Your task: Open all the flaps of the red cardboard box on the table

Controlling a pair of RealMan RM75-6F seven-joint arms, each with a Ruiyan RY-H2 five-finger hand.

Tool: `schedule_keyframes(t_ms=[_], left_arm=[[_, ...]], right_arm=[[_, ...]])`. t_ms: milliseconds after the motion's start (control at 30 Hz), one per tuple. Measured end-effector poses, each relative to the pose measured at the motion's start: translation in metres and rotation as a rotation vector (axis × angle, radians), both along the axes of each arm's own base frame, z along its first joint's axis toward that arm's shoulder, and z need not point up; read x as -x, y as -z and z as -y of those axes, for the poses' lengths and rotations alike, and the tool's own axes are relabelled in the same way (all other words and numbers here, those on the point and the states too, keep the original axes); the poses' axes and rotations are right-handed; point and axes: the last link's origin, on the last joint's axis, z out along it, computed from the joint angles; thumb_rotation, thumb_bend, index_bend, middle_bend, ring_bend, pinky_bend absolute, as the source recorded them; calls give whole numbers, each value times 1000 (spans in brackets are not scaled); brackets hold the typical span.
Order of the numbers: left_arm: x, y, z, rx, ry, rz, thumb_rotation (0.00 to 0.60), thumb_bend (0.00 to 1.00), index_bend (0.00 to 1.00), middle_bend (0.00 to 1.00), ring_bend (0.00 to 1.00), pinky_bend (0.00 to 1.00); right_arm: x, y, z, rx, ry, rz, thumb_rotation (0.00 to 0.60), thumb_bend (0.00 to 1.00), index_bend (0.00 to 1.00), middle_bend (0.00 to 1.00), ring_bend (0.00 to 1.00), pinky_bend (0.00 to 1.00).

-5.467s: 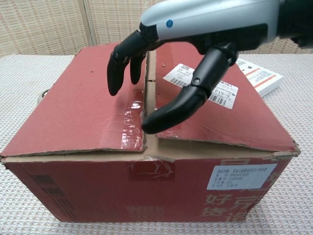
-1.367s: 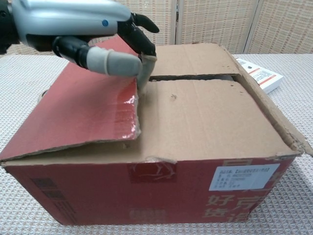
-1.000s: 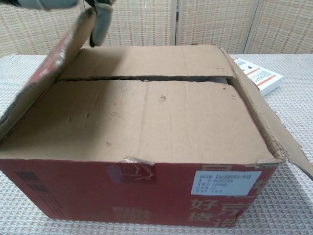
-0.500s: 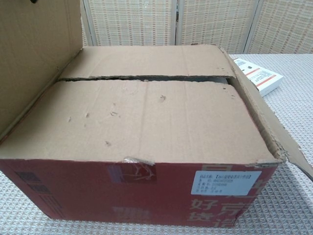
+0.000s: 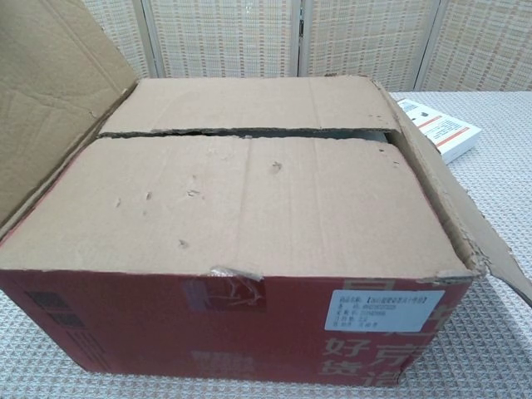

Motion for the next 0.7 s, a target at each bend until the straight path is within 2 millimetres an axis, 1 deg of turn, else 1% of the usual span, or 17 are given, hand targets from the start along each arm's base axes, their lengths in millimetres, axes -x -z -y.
schedule_keyframes(t_ms=[67,133,200,333,400,467,533,567,700], left_arm=[[4,-1,-2,-14,-30,-7,0,169,538,545,330,0],[7,-2,-4,-32,-49,-12,0,169,493,507,301,0],[9,-2,-5,-45,-65,-8,0,169,445,472,273,0],[12,0,-5,-57,-91,-9,0,170,385,441,261,0],[13,2,-4,-56,-96,-19,0,170,351,426,260,0],[14,7,-3,-49,-100,-32,6,170,336,420,259,0],[14,12,-2,-38,-102,-32,24,170,332,417,259,0],[14,14,-1,-35,-101,-33,44,170,329,416,259,0],[13,19,1,-22,-91,-39,104,170,327,413,259,0]], right_arm=[[-2,2,0,-4,-7,-14,307,13,399,406,391,0],[-4,5,1,-8,-18,-35,362,16,381,379,370,0],[-7,9,1,-13,-31,-55,363,18,360,351,356,1],[-18,22,4,-30,-77,-76,363,18,319,319,345,35],[-25,31,7,-40,-103,-78,362,18,297,297,333,36],[-33,41,10,-57,-129,-83,366,18,259,267,318,36],[-43,55,14,-81,-157,-92,379,18,219,243,303,36],[-47,61,16,-92,-170,-96,392,18,192,228,292,36],[-69,87,26,-130,-223,-93,419,18,140,204,275,36]])
